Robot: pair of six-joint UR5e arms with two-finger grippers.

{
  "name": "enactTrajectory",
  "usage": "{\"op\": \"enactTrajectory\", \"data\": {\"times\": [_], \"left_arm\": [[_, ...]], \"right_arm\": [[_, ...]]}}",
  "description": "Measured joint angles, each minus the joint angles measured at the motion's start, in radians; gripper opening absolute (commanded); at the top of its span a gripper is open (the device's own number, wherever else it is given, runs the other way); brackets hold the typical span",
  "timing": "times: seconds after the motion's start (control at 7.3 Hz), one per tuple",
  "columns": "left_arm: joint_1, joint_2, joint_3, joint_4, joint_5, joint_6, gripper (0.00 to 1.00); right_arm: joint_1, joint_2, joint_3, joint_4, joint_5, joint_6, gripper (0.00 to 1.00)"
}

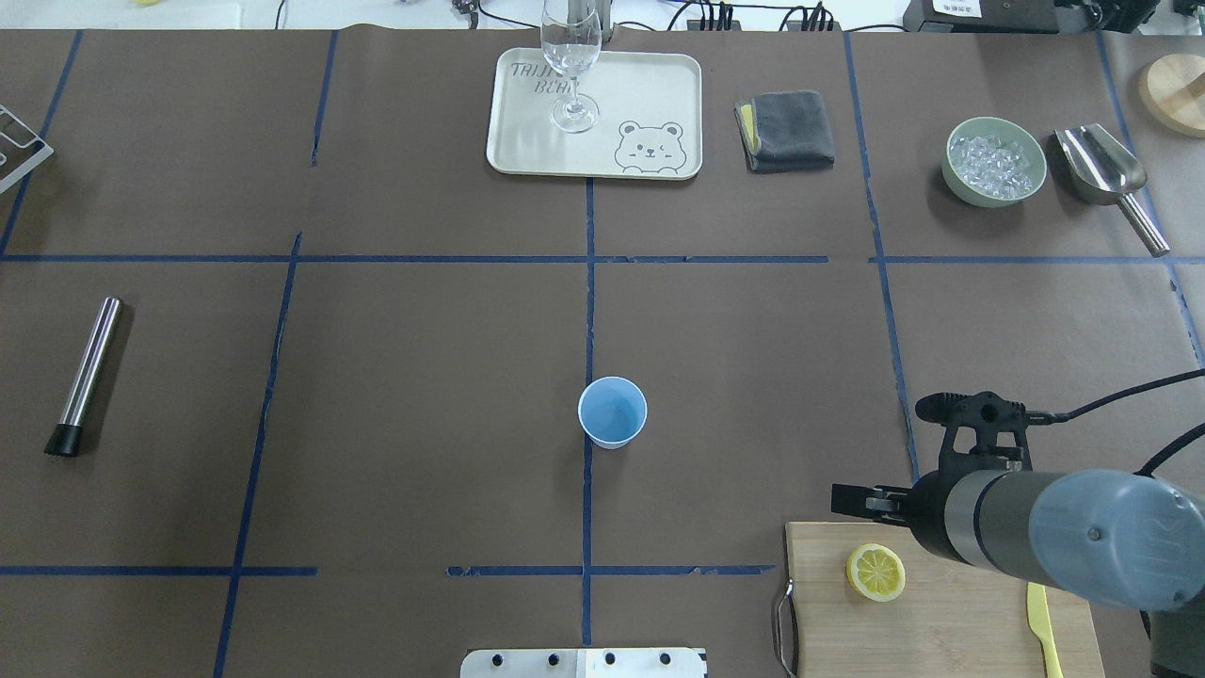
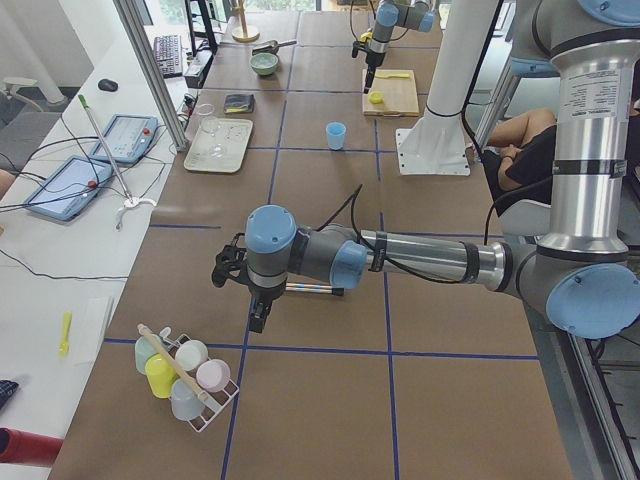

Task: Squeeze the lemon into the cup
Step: 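Lower the right gripper and grasp the lemon slice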

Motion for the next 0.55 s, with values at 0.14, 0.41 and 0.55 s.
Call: {"op": "enactTrajectory", "data": {"times": [0.14, 0.41, 0.55], "left_arm": [[0.000, 0.000, -0.002, 0.000, 0.000, 0.000, 1.00], [0.000, 0.001, -0.003, 0.001, 0.000, 0.000, 1.00], [0.000, 0.001, -0.003, 0.001, 0.000, 0.000, 1.00]], "right_arm": [[-0.019, 0.001, -0.011, 0.002, -0.007, 0.003, 1.00], [-0.047, 0.002, -0.030, 0.002, -0.011, 0.005, 1.00], [-0.057, 0.004, -0.045, 0.001, -0.011, 0.005, 1.00]]}}
